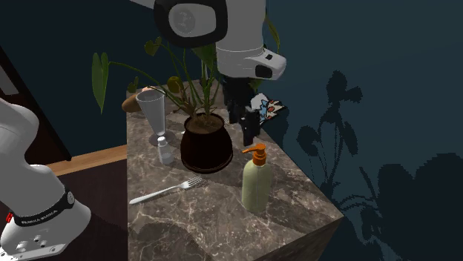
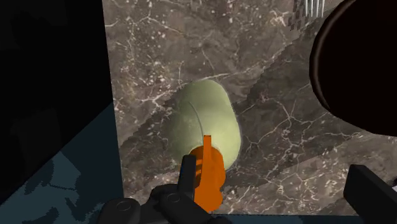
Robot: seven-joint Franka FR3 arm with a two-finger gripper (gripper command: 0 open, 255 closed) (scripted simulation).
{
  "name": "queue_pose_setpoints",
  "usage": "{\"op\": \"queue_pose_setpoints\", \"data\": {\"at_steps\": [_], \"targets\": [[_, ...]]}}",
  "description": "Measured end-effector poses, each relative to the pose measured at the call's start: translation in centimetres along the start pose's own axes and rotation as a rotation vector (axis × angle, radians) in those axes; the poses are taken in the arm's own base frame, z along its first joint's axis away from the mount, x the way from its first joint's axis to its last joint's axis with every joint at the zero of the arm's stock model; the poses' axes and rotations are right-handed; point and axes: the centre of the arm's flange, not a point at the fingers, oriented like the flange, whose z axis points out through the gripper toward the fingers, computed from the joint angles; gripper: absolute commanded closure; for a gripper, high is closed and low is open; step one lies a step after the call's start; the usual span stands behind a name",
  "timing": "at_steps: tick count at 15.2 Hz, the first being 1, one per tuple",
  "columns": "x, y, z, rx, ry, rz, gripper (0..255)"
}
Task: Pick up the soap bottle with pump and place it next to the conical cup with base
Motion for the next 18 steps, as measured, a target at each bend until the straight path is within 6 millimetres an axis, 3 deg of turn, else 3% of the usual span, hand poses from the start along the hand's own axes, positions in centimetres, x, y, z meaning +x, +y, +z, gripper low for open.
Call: {"op": "queue_pose_setpoints", "data": {"at_steps": [3,6,12,18], "targets": [[2.4,2.5,1.9,-0.004,-0.01,0.001,0],[3.5,3.4,3.2,-0.005,-0.013,0.001,0],[3.4,3.6,6.3,-0.006,-0.013,0.001,0],[3.4,3.5,6.7,-0.006,-0.013,0.001,0]]}}
